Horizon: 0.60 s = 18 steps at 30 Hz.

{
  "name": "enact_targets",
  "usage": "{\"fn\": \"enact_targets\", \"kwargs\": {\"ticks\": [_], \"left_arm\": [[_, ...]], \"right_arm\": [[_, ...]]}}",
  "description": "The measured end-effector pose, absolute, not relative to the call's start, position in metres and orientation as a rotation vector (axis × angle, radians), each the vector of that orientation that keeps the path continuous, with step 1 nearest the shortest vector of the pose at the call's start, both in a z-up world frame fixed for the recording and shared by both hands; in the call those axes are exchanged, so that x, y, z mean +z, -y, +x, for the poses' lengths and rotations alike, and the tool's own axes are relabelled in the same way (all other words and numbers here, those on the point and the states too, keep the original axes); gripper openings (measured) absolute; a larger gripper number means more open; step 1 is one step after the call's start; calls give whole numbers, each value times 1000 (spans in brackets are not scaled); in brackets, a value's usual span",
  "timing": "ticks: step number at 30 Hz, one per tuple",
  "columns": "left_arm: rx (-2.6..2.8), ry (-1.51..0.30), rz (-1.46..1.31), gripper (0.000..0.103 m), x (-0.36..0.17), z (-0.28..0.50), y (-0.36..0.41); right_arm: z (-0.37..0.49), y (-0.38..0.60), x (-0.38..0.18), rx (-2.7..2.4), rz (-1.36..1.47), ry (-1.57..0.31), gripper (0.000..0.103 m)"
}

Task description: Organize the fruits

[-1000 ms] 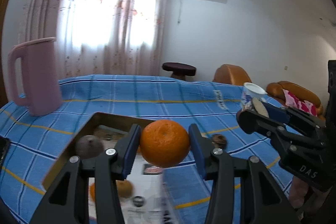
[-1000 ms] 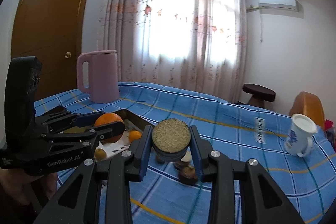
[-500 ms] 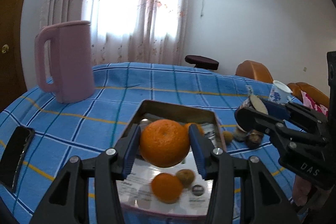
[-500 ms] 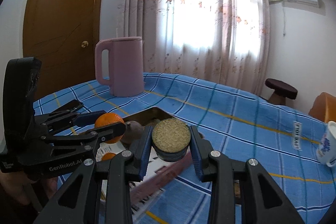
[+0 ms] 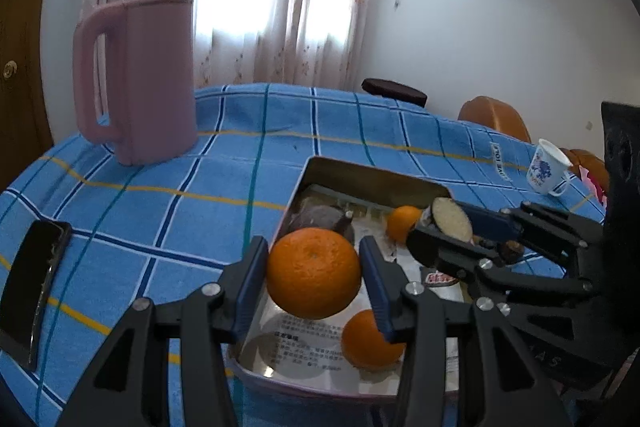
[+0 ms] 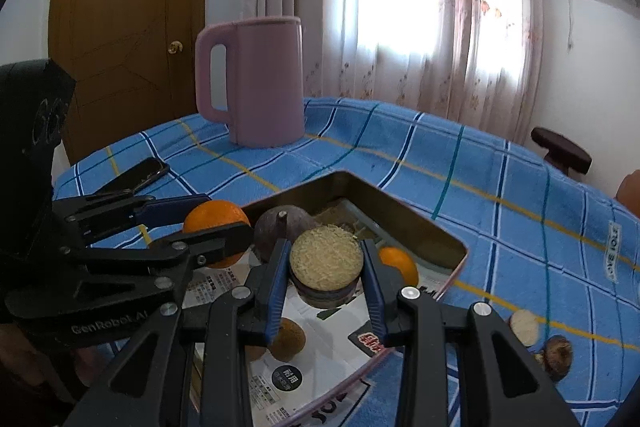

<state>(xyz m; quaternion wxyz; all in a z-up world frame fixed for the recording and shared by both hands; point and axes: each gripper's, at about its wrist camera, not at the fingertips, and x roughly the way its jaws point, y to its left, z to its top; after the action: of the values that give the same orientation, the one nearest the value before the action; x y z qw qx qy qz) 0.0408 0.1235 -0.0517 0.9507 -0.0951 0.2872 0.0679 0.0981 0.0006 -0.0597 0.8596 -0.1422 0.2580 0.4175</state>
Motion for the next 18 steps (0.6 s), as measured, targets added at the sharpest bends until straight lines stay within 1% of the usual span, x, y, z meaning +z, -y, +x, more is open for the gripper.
{"fn": "enact_targets", "kwargs": {"ticks": [9,11,12,13,14,16,18], "left_arm": [[142,-606,-174,50,-54,44,-124],[147,-609,-168,52,-54,44,-123],[158,-609,-166,55,-53,44,-123],[169,-605,-167,62,-53,43,-124],[179,-595,-171,67,-52,41,-125],[175,-575,-183,85,-50,37,-126],[181,-547,-187,92,-45,32,-125]], "right_arm": [[105,-4,-69,889,-313,-612,37],[109,-4,-71,903,-299,-641,37],[110,-2,-71,899,-294,-645,40],[109,0,-70,890,-291,-635,42],[109,3,-68,881,-287,-620,44],[108,9,-63,883,-274,-610,47],[106,21,-56,874,-267,-587,50]]}}
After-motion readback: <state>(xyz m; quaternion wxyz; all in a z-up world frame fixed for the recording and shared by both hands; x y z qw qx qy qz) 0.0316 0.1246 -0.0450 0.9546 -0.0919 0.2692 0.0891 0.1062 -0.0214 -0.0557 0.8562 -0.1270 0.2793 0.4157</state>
